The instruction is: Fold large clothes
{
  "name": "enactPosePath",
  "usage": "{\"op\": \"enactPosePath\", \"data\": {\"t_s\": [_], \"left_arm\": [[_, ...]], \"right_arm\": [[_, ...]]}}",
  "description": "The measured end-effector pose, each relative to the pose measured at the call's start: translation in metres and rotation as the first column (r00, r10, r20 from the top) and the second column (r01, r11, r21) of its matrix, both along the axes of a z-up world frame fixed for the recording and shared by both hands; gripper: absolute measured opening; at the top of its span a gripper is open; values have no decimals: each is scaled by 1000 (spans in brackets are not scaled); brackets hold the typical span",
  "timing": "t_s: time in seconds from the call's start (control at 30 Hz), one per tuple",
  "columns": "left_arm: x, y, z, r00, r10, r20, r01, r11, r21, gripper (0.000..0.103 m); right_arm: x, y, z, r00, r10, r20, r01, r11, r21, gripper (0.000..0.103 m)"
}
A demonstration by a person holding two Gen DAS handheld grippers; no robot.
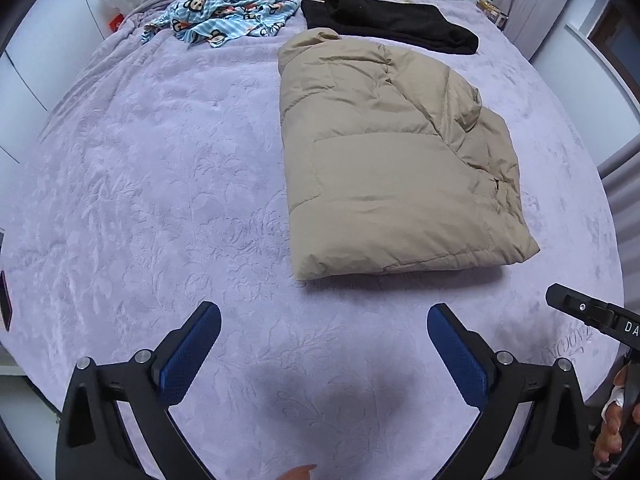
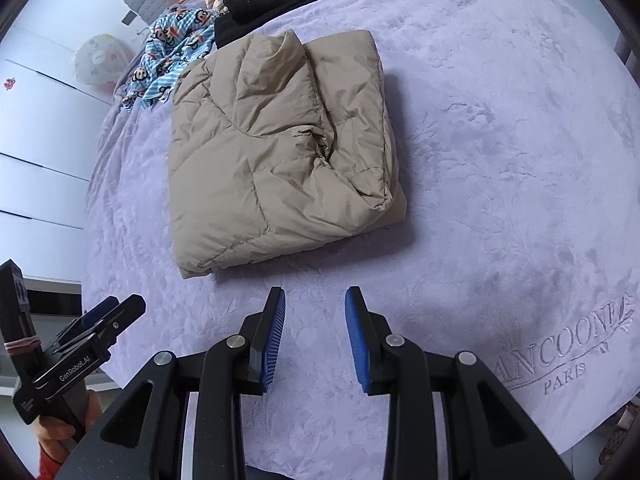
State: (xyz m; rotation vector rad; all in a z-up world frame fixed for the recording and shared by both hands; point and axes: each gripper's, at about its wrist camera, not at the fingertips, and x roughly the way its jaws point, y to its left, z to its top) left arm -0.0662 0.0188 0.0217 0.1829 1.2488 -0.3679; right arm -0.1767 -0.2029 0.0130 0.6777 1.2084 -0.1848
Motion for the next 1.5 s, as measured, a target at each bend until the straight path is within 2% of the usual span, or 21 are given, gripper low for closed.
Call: {"op": "enactPosePath", "data": {"t_s": [0.1,0.23,0.27,0.33,0.37,0.4,0.47,0.57,0.77,0.87,0.97,1.17,1.5], "left_arm": [[0,0,5,1000,1,7,-1,1000,6,103],[3,2,16,999,23,25,-24,1000,16,103],[4,3,20,999,36,33,-37,999,18,103],[4,5,28,997,53,58,-54,998,11,103],[5,6,32,996,61,72,-61,998,8,103],[5,6,37,994,69,86,-70,997,9,103],[7,8,45,990,86,109,-87,996,9,103],[11,10,58,986,104,130,-105,995,-1,103],[14,12,83,982,123,146,-120,992,-33,103],[14,12,94,981,124,147,-118,992,-43,103],[12,11,107,976,122,181,-117,992,-42,103],[11,12,126,966,126,228,-123,992,-28,103],[8,11,134,960,124,250,-122,992,-23,103]], "right_arm": [[1,2,5,1000,6,7,-6,1000,-9,45],[4,6,14,1000,18,12,-17,999,-27,45],[5,7,17,1000,23,12,-23,999,-38,48],[8,11,25,999,32,10,-31,997,-72,65],[10,13,31,999,35,12,-33,994,-106,82],[10,15,35,999,33,17,-31,991,-131,89],[13,16,48,999,30,37,-23,983,-180,90],[17,16,66,998,26,58,-12,972,-234,103],[27,25,107,989,54,135,-2,934,-357,103],[32,30,121,989,63,134,-12,935,-355,103],[36,33,132,988,71,139,-18,937,-349,103],[37,44,149,984,90,157,-21,920,-391,103],[39,49,156,981,104,162,-30,914,-404,103]]}}
